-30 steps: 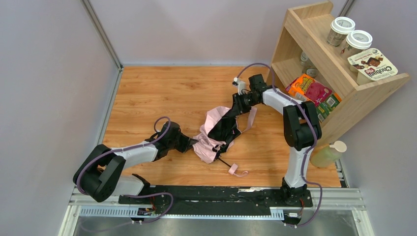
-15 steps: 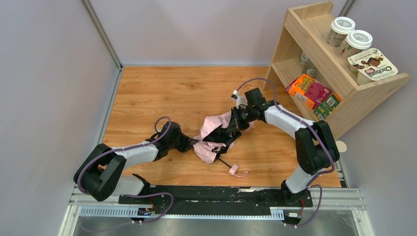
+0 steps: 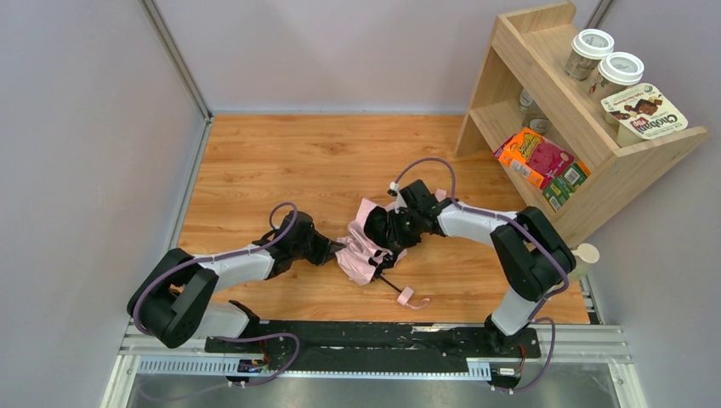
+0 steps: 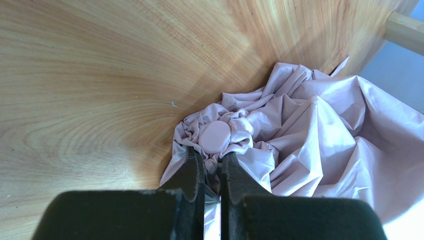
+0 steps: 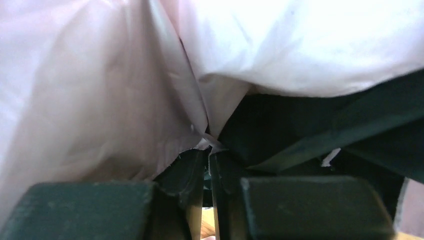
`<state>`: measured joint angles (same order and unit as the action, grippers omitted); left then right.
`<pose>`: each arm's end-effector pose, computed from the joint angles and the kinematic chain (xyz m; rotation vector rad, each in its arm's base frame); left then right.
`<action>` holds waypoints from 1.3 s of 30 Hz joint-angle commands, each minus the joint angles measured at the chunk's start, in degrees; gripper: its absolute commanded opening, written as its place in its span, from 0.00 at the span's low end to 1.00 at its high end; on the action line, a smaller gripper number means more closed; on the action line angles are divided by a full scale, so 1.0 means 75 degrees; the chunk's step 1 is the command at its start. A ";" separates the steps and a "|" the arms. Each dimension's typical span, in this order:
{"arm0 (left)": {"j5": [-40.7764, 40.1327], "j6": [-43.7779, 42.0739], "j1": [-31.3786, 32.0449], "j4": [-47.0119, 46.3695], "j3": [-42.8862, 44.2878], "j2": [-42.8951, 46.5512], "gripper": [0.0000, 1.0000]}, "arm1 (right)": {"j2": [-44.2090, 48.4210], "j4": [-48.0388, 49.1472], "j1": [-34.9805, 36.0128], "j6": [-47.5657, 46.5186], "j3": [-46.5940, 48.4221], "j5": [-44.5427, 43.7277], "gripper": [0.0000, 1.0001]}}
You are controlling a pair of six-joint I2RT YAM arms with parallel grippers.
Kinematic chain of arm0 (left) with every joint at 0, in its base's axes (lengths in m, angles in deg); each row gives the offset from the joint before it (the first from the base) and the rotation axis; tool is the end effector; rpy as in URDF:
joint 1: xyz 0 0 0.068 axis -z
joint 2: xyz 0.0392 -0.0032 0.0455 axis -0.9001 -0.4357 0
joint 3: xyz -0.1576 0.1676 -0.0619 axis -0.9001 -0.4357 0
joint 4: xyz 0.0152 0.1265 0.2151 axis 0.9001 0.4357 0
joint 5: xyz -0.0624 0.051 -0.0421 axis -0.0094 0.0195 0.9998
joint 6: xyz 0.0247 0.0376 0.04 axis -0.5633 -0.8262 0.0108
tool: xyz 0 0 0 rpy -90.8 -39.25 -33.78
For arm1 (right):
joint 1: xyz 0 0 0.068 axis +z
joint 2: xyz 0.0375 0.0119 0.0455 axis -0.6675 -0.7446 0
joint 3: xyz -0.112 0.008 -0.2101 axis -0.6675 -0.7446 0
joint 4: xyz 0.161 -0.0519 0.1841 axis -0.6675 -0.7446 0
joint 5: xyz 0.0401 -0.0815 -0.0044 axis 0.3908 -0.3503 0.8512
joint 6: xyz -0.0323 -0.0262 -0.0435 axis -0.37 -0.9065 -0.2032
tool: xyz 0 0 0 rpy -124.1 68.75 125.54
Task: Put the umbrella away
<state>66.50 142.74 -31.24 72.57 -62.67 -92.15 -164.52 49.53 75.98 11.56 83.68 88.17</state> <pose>0.1960 -0.1330 0.1009 -1.2516 2.3835 -1.0265 0.2464 0.1861 0.1134 -0.3868 2.7752 0.7771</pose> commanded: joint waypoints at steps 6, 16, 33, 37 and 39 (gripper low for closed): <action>-0.0489 -0.0216 -0.0019 0.0837 -0.0231 -0.0032 0.00 | 0.0996 -0.1287 -0.0083 -0.0018 0.0656 -0.0649 0.47; -0.0478 -0.0262 -0.0019 0.0838 -0.0172 -0.0020 0.00 | 0.2686 -0.2811 -0.1042 0.1503 0.0434 -0.2076 0.90; -0.0501 -0.0251 0.0028 0.0790 -0.0160 -0.0009 0.00 | -0.0207 -0.1934 -0.1946 0.4905 0.1313 -0.2441 0.47; -0.0559 -0.0274 0.0051 0.0849 -0.0231 0.0108 0.00 | -0.0570 -0.0240 -0.1958 0.4462 0.1278 -0.2582 0.00; -0.0583 -0.0228 0.0051 0.0849 -0.0278 0.0167 0.00 | -0.1072 0.0826 -0.1958 0.3877 0.1534 -0.2408 0.00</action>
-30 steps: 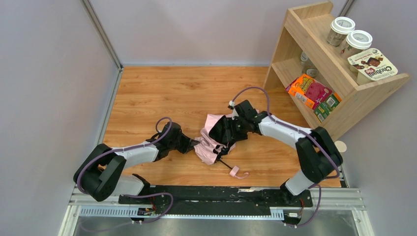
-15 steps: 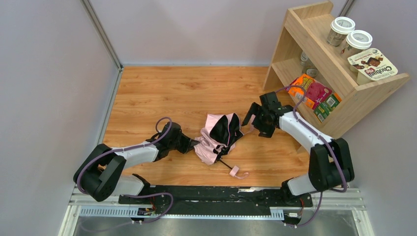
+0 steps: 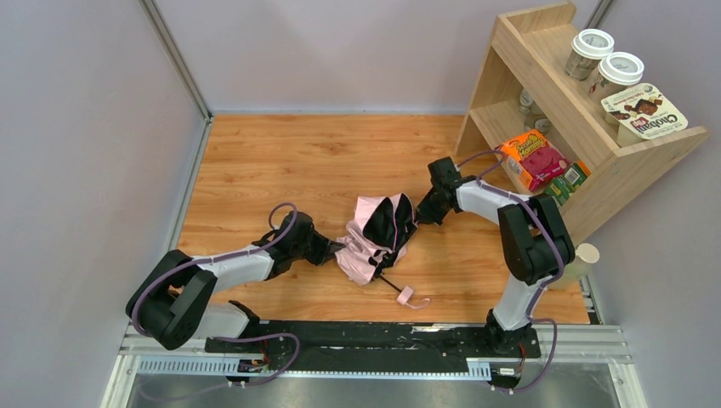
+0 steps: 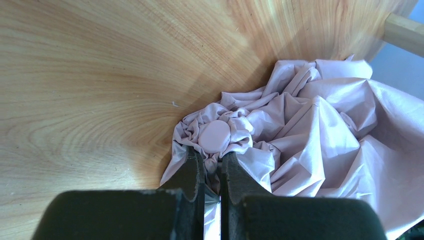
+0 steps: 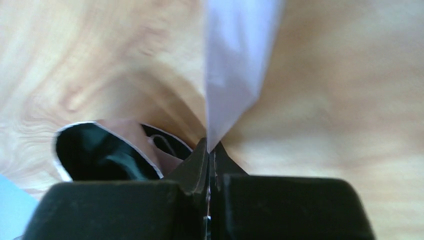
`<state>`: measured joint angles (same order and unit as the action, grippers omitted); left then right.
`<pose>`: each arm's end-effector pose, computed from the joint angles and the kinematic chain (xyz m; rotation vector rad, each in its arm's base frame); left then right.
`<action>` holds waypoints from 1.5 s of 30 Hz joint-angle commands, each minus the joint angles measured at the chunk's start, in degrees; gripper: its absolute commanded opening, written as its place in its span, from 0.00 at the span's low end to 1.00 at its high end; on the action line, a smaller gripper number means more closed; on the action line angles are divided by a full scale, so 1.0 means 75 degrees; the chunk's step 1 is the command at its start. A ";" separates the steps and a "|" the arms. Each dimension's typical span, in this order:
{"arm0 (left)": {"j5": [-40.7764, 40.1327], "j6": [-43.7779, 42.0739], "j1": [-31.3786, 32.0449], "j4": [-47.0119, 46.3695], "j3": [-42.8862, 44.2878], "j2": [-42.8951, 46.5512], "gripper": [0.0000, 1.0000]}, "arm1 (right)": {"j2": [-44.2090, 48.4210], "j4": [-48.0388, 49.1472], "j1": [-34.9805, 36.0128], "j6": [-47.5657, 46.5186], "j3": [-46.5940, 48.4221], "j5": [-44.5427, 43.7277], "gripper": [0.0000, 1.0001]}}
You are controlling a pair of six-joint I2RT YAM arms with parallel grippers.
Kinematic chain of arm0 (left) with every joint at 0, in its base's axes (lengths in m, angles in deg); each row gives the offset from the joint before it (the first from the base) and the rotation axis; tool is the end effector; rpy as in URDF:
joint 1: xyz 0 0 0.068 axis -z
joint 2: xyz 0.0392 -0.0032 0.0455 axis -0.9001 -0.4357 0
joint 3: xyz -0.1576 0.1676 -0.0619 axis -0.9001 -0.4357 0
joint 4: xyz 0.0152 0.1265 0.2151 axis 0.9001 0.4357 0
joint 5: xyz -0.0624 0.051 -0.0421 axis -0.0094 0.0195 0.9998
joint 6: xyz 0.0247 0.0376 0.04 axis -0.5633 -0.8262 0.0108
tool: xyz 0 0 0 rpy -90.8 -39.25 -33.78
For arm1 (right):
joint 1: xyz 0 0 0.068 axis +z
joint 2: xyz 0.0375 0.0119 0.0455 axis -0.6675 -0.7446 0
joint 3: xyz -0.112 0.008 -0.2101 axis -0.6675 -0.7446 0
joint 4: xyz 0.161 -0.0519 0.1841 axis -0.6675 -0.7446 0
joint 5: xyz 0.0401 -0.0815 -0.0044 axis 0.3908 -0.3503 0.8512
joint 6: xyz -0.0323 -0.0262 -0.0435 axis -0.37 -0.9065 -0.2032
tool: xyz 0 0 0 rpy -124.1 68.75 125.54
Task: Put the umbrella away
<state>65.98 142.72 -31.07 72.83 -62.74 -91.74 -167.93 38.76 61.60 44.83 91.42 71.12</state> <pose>0.1954 -0.1329 0.1017 -1.2493 2.3782 -1.0210 0.2998 0.1107 0.1193 0.8920 2.7320 0.3994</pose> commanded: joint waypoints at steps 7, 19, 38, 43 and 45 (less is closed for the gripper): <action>-0.0642 -0.0213 0.0028 0.0803 -0.0316 0.0135 0.00 | -0.1523 0.6777 -0.0029 -0.1594 0.0716 0.2443 0.00; -0.0618 -0.0119 0.0028 0.0627 -0.0421 0.0077 0.00 | -0.0761 0.1942 -0.0099 -0.3206 0.1261 0.1662 0.48; -0.0759 -0.0213 0.0051 0.0744 -0.0433 0.0346 0.00 | 0.0259 -0.1118 0.1950 -0.6409 0.4193 0.3293 0.76; -0.0759 -0.0201 0.0075 0.0744 -0.0410 0.0358 0.00 | -0.0385 -0.1727 0.2585 -0.6634 0.5682 0.1224 0.78; -0.0759 -0.0189 0.0086 0.0744 -0.0410 0.0358 0.00 | -0.0724 -0.1820 0.2538 -0.6457 0.5870 0.1821 0.75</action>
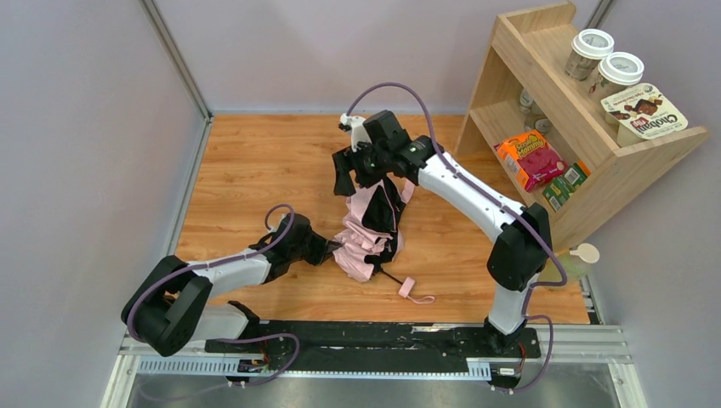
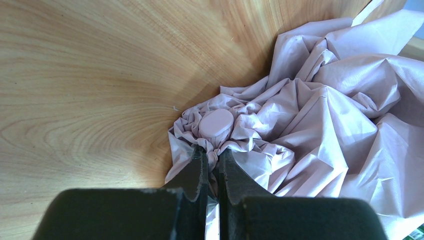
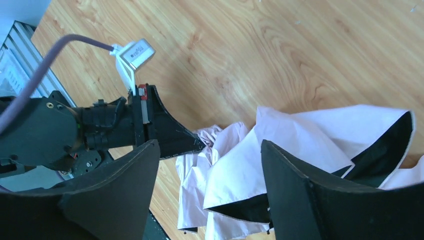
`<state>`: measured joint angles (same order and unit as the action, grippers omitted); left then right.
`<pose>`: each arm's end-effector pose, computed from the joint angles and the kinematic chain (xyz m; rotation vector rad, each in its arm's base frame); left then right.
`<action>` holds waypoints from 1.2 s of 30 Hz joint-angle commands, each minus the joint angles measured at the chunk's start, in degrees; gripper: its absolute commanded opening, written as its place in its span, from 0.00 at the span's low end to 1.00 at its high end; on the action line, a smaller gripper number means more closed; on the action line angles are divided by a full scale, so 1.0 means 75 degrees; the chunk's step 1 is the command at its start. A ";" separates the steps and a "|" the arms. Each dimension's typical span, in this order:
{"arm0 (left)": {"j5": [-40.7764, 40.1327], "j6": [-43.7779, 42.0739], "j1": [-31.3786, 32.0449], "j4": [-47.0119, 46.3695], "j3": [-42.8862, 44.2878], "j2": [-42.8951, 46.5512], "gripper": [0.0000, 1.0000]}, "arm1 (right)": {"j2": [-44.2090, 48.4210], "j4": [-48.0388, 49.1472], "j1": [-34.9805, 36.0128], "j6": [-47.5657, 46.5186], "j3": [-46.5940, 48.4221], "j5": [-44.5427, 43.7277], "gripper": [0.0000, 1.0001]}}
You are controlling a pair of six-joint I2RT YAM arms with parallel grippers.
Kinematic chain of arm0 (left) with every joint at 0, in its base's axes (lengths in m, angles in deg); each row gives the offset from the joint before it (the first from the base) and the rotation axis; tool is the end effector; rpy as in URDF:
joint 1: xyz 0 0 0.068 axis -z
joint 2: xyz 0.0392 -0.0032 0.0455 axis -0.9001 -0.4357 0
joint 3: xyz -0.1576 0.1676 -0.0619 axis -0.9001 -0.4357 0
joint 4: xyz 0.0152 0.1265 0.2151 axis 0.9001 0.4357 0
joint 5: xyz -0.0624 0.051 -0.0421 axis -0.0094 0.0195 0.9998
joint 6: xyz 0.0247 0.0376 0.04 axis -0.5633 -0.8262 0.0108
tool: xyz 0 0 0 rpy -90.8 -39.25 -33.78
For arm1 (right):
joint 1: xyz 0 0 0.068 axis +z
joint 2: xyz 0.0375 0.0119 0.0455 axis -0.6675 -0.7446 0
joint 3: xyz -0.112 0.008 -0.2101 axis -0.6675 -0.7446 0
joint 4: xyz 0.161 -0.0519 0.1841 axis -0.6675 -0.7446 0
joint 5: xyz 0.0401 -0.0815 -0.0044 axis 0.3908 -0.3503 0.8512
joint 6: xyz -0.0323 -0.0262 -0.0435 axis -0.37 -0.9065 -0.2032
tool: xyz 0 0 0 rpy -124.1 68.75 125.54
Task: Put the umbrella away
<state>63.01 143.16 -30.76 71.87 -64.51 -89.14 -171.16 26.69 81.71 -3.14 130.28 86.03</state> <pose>0.1917 -0.1293 0.1042 -1.2503 2.3170 -1.0142 0.2931 0.2632 0.2894 -0.8196 2.3214 0.7798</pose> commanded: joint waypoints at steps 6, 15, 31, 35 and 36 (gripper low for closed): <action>-0.0363 -0.0248 0.0046 0.0837 -0.0174 -0.0024 0.00 | -0.0764 -0.0282 -0.0213 0.0139 0.0035 0.0505 0.52; -0.0351 -0.0201 0.0046 0.0673 -0.0185 -0.0153 0.00 | 0.0524 0.1235 -0.0249 0.0408 -0.3735 -0.0424 0.39; -0.0351 -0.0212 0.0057 0.0755 -0.0174 -0.0141 0.00 | 0.1368 -0.0420 0.0091 0.0281 -0.3402 -0.2457 0.85; -0.0363 -0.0224 0.0057 0.0732 -0.0150 -0.0188 0.00 | 0.2164 -0.0892 0.0686 -0.0223 -0.3061 -0.3362 1.00; -0.0363 -0.0224 0.0057 0.0732 -0.0162 -0.0200 0.00 | 0.2352 -0.0717 0.1025 -0.0421 -0.3142 -0.3363 1.00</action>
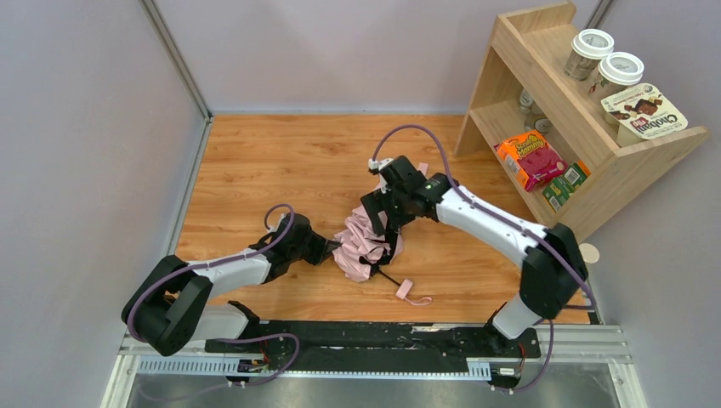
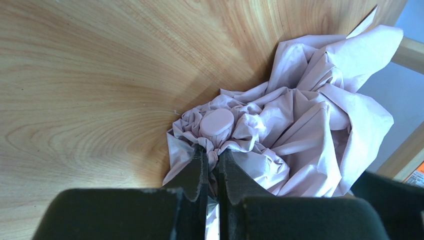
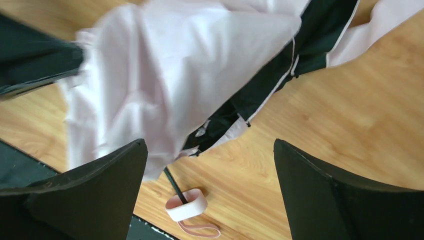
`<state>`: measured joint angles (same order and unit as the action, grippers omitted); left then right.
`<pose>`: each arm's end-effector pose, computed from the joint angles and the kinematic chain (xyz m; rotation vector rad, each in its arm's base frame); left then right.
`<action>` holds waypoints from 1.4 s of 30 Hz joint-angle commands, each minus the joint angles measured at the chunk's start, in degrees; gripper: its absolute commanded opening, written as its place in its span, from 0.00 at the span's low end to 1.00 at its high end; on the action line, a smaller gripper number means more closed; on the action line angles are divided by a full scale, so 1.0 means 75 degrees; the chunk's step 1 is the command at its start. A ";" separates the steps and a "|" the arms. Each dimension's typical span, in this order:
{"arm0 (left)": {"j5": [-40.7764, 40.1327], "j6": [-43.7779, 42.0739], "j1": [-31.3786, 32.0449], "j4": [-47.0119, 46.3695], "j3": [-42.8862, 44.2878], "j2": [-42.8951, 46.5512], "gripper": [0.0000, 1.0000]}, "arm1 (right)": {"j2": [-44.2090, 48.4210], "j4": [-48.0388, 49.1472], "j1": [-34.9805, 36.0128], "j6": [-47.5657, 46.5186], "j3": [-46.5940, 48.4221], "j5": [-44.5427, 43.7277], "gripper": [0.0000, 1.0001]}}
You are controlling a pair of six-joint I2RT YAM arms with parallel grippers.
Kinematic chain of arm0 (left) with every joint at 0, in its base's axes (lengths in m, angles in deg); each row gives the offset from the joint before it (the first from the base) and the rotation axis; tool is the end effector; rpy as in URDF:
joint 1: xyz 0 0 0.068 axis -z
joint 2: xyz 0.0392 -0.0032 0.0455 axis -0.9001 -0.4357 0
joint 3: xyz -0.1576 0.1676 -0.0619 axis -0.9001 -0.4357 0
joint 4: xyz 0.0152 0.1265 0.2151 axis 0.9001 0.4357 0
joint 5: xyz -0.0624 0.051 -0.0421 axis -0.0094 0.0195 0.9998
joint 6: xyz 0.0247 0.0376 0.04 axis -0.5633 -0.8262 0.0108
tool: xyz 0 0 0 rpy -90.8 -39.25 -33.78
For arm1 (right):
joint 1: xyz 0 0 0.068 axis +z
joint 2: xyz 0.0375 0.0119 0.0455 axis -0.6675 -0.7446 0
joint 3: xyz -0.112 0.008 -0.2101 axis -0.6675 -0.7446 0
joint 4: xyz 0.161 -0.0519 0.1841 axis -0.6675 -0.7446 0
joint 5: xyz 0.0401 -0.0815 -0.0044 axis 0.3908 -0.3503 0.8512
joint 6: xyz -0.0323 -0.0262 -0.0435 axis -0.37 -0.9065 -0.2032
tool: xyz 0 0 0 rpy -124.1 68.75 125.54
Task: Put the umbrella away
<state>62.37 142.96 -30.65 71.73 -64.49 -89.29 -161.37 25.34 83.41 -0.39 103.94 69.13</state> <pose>0.1919 -0.1294 0.1039 -1.2461 2.3113 -1.0046 0.2443 0.2184 0.2035 -0.7198 2.6310 0.3240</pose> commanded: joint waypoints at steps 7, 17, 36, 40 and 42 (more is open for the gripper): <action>-0.0278 -0.0163 0.0043 0.0807 -0.0212 -0.0098 0.00 | 0.1308 0.1901 0.3084 -0.2277 -0.0756 -0.1542 1.00; -0.0278 -0.0093 0.0043 0.0866 -0.0259 -0.0015 0.00 | -0.0497 0.2863 0.3426 -0.2959 -0.1107 -0.2760 0.96; -0.0875 -0.0127 0.0019 0.0597 -0.0528 0.0301 0.00 | -0.3040 0.2934 0.2724 -0.0558 -0.1740 -0.0037 0.00; -0.0912 -0.1109 -0.0249 0.0608 -0.0259 0.0488 0.03 | -0.3393 0.3120 0.2478 -0.0170 -0.1997 0.1206 0.00; -0.0818 -0.1578 -0.0507 0.0597 -0.0130 0.0675 0.27 | -0.3544 0.3203 0.2302 0.0064 -0.2092 0.1944 0.00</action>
<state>57.61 140.62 -32.77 72.17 -66.15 -86.27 -175.21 51.87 103.69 -12.63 95.44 59.89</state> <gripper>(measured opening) 0.089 0.274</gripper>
